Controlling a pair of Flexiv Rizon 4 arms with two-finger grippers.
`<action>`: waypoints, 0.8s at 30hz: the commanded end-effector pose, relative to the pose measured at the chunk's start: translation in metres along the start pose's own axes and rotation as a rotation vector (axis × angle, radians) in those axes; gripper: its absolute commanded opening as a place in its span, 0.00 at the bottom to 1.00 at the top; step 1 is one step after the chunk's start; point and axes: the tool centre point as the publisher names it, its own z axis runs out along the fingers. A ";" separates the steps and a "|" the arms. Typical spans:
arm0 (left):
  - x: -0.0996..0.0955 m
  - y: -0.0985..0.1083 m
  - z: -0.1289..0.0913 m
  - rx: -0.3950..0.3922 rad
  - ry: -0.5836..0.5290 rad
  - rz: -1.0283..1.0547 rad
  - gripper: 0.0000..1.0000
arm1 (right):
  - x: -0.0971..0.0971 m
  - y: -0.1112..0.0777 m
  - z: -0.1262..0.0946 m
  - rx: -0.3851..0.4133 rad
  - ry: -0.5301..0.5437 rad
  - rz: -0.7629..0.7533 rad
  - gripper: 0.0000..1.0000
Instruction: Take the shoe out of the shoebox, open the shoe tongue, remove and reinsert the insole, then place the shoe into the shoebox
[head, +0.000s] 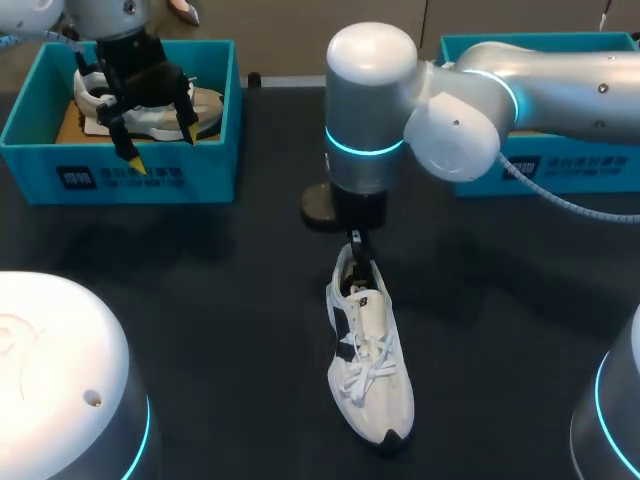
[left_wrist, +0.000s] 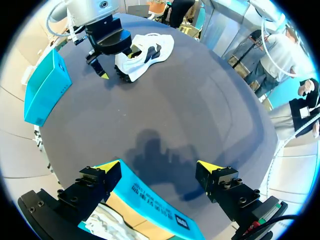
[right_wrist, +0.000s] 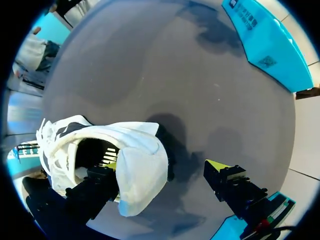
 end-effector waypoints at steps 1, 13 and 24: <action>0.001 0.000 0.000 -0.003 0.000 0.000 1.00 | -0.007 0.008 0.009 0.014 0.024 0.005 0.90; 0.001 0.000 0.000 -0.003 0.000 0.000 1.00 | -0.002 0.009 0.015 -0.010 0.017 0.015 0.00; 0.001 0.000 0.000 -0.003 0.000 0.000 1.00 | 0.012 -0.005 -0.024 0.030 -0.032 0.043 0.00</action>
